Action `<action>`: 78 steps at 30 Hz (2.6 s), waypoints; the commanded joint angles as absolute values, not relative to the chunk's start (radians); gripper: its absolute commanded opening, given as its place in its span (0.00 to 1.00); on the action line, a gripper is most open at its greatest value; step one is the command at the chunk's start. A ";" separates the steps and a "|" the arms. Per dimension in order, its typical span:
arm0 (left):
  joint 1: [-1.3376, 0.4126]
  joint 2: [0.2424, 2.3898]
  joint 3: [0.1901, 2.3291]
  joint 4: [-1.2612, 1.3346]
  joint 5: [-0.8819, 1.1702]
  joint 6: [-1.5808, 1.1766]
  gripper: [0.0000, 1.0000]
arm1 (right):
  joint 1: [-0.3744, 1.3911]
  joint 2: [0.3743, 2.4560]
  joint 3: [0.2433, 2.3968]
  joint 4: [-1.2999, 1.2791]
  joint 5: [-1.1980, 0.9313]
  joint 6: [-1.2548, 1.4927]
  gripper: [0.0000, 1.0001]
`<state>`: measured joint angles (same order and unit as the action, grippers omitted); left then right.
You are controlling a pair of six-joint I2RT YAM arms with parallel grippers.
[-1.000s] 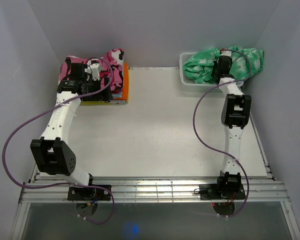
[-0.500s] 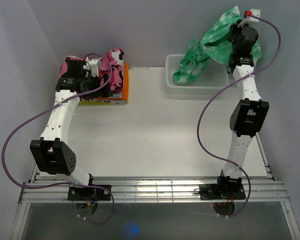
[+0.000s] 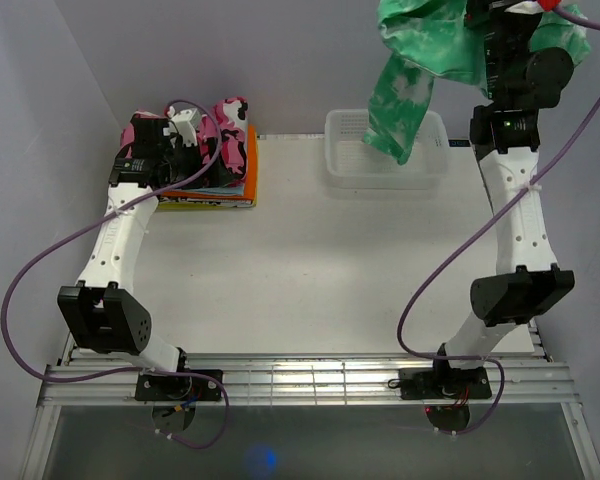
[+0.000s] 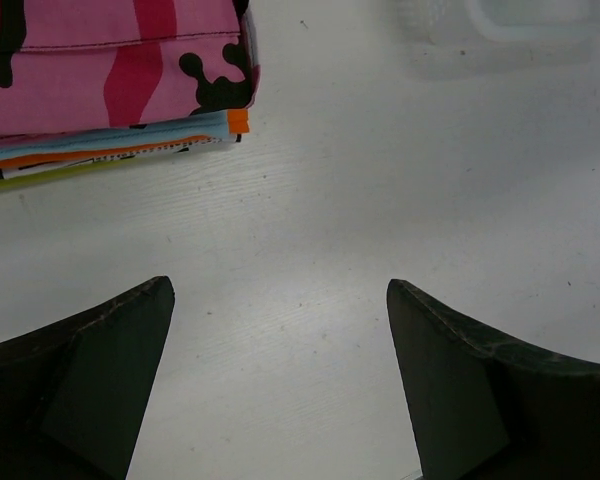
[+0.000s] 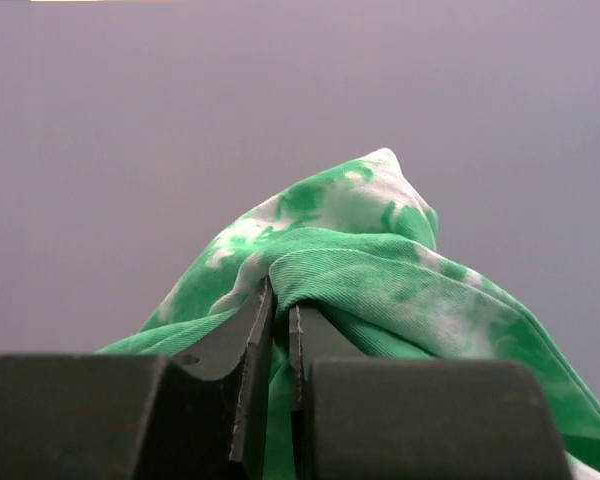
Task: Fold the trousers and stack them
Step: Grab the trousers from the pile, then move the trousers to the center of the board
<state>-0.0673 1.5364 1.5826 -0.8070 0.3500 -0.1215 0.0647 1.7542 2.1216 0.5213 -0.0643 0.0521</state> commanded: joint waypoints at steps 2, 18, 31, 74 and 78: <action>-0.063 1.448 1.551 -0.644 0.477 -0.172 0.98 | 0.215 1.516 2.036 0.762 -0.179 -0.052 0.08; -0.386 2.088 1.989 -0.529 0.112 -0.164 0.62 | 0.350 1.367 2.187 0.532 -0.222 -0.172 0.08; -0.503 2.523 2.355 -0.280 0.101 -0.075 0.72 | 0.350 1.293 2.129 0.341 -0.244 -0.347 0.08; -0.008 1.304 1.595 -0.708 0.635 0.124 0.98 | 0.413 1.046 1.195 0.356 -0.390 0.178 0.08; -0.008 1.247 1.556 -0.814 0.656 0.192 0.98 | 0.423 1.002 0.999 0.232 -0.364 0.208 0.08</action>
<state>-0.0097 1.2594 1.6024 -0.6071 0.5892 0.0742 0.4114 1.0584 1.0855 0.2729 -0.4042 0.1577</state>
